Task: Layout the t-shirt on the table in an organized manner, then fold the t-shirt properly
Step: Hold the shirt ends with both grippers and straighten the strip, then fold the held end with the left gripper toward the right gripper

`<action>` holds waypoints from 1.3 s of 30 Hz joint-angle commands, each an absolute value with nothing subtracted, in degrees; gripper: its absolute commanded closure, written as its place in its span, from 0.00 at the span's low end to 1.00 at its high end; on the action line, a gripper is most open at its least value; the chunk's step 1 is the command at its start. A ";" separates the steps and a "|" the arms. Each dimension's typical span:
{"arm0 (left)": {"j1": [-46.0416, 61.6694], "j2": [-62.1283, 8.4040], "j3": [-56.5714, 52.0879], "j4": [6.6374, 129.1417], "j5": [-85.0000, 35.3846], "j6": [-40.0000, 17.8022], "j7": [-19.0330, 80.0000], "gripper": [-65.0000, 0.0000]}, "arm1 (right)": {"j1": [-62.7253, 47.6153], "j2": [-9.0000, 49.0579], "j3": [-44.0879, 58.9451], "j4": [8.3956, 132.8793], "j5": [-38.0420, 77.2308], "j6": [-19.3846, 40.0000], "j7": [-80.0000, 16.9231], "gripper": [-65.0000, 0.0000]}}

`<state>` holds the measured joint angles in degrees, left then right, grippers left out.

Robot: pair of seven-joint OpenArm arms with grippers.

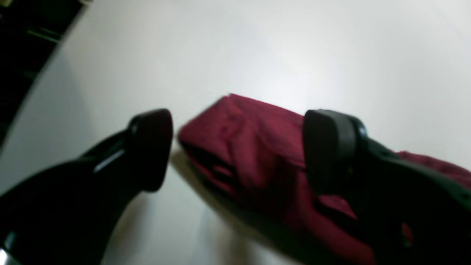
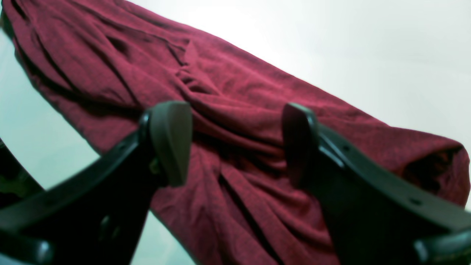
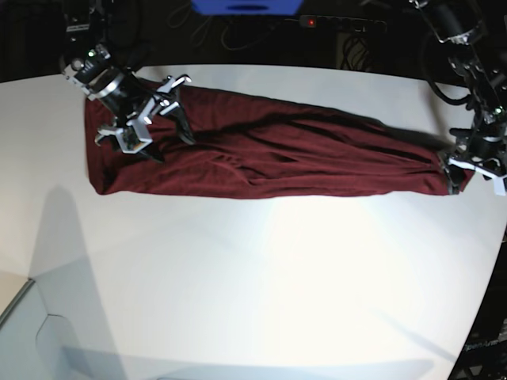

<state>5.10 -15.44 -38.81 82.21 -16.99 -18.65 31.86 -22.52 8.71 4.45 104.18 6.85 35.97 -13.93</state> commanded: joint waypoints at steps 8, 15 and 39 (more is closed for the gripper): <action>3.21 -18.59 -35.30 75.21 -17.54 -19.03 30.02 0.18 | -22.02 8.84 4.53 105.01 7.87 36.00 -12.26 0.40; 0.31 -18.42 -35.30 68.62 -17.45 -19.03 30.02 0.18 | -22.11 8.92 4.53 105.01 7.87 36.00 -12.26 0.40; -1.10 -19.65 -26.68 55.43 -17.54 -19.03 18.59 1.00 | -21.85 9.19 4.62 105.01 7.87 36.00 -12.26 0.40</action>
<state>-1.65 -19.07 -26.63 55.79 -20.86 -21.21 13.63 -22.11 8.73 4.45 104.18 6.87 35.97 -13.89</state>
